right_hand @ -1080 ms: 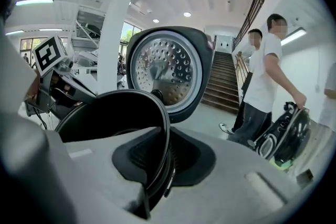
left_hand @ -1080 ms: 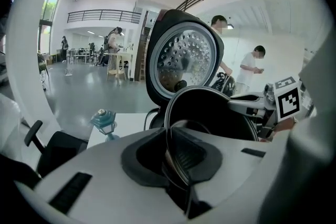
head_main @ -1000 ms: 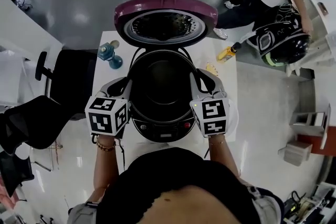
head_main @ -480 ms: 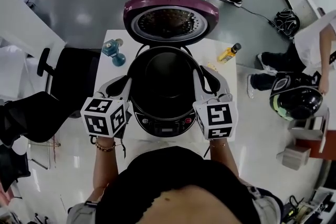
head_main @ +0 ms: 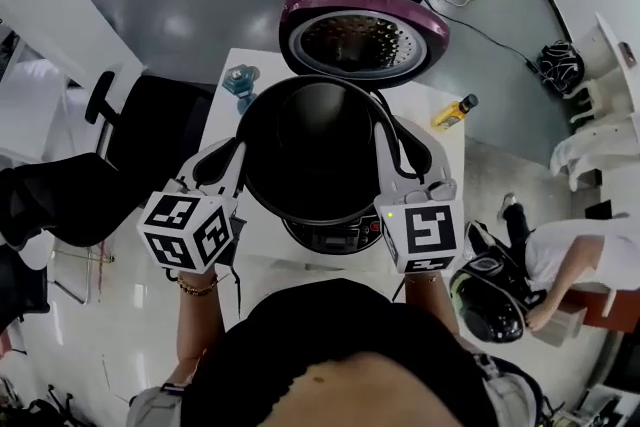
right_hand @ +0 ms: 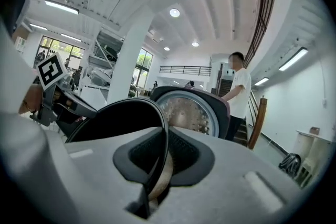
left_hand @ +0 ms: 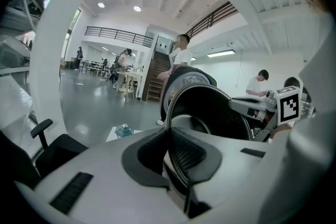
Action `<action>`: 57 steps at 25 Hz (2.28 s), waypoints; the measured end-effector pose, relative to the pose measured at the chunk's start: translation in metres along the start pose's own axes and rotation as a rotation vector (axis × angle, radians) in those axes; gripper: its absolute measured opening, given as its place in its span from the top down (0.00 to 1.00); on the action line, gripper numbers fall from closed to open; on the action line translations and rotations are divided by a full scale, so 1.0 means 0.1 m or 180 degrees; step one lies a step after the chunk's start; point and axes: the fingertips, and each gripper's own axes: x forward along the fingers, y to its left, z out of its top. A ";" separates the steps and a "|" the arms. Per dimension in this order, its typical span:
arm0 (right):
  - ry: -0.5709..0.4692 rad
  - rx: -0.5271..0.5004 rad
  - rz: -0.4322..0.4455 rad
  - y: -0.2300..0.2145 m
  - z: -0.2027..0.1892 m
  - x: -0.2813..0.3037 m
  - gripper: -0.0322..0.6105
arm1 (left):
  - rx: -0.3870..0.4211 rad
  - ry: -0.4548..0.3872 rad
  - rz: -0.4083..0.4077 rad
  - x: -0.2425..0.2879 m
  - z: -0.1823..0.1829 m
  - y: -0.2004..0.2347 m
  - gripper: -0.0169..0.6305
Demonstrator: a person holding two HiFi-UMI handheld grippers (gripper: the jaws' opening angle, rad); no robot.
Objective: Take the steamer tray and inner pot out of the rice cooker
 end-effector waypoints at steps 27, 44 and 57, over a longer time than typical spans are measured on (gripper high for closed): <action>0.0006 0.0389 0.1620 2.51 0.04 0.44 0.90 | -0.0647 0.0045 0.1122 -1.97 -1.04 1.52 0.94; 0.1005 0.0912 0.1475 3.03 -1.21 0.64 0.90 | -0.0805 0.0954 0.0823 -1.60 -2.12 2.07 0.94; 0.1509 0.1248 0.1256 3.09 -1.64 0.81 0.90 | -0.0669 0.1229 0.0795 -1.38 -2.15 2.29 0.93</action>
